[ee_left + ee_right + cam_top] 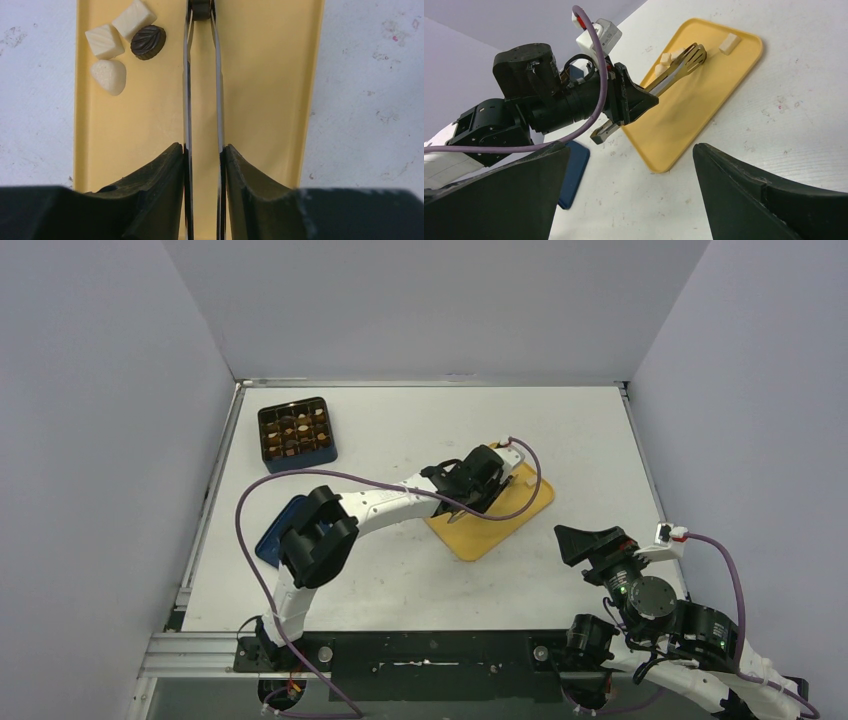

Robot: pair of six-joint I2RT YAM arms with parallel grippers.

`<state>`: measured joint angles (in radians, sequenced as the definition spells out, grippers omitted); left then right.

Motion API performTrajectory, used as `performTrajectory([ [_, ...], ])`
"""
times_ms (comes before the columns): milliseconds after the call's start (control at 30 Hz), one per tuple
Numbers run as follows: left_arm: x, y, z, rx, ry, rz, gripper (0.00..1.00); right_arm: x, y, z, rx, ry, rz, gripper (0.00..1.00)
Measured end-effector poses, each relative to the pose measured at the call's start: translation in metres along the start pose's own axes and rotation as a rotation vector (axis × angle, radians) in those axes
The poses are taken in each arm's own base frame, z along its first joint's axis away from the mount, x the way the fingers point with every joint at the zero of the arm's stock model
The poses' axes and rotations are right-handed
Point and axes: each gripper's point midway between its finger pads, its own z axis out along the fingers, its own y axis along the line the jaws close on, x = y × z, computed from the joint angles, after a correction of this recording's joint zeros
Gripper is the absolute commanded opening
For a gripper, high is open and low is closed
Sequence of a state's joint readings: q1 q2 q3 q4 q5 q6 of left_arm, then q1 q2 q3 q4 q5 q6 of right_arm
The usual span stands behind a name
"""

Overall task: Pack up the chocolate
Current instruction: Pick up the fake chocolate from the plate.

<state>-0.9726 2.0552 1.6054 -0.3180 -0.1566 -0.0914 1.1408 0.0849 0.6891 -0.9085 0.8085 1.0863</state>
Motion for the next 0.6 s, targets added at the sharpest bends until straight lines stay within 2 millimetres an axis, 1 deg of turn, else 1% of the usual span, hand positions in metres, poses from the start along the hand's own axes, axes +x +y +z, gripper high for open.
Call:
performTrajectory([
  [133,0.001,0.001,0.001,-0.004,0.003,0.001,0.22,0.000,0.000,0.000,0.000,0.000,0.000,1.00],
  [200,0.001,0.001,0.001,-0.007,0.002,0.000,0.20,0.000,0.000,0.000,0.000,0.000,0.000,1.00],
  [400,0.000,0.003,0.000,-0.020,-0.001,-0.002,0.20,0.000,0.000,0.000,0.001,0.000,-0.001,1.00],
  [600,-0.006,0.007,-0.013,-0.025,-0.021,-0.017,0.21,0.000,-0.001,0.000,0.003,0.002,-0.004,1.00],
])
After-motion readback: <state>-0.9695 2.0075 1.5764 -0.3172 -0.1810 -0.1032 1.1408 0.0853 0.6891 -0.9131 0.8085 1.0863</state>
